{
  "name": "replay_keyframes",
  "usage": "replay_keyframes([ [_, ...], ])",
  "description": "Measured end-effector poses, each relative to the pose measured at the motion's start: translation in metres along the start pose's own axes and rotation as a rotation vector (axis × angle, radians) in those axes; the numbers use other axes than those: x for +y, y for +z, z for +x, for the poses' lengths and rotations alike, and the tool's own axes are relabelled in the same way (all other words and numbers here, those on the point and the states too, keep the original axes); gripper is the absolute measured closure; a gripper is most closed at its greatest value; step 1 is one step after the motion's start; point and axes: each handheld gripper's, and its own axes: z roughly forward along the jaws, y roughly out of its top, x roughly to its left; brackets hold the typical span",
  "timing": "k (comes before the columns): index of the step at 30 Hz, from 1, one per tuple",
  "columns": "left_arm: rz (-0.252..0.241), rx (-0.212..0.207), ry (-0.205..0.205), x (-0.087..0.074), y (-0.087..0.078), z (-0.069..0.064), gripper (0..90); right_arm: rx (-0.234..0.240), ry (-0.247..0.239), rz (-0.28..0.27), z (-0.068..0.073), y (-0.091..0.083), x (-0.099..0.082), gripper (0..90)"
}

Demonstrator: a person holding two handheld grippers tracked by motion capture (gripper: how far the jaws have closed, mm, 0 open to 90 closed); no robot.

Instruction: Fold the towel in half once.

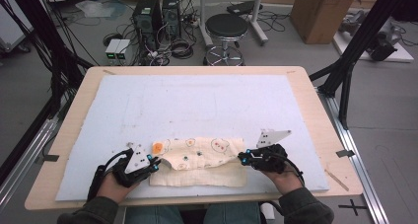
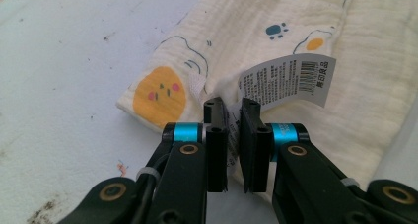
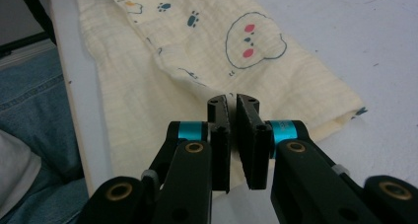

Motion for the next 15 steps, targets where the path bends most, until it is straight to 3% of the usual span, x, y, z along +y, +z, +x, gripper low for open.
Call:
replay_keyframes([
  [8,0.0,-0.022,0.007,-0.004,-0.009,-0.005,84.4,0.031,-0.018,-0.001,0.011,-0.001,-0.003,84.3],
  [10,0.004,-0.032,0.002,-0.005,-0.011,-0.006,78.4,0.038,-0.024,0.011,0.014,0.0,-0.006,84.1],
  [12,0.007,-0.042,-0.016,-0.006,-0.013,-0.005,66.4,0.034,-0.029,0.022,0.015,0.0,-0.008,82.4],
  [15,-0.003,-0.054,-0.02,-0.007,-0.019,-0.005,58.0,0.046,-0.02,0.016,0.015,-0.003,-0.011,77.7],
])
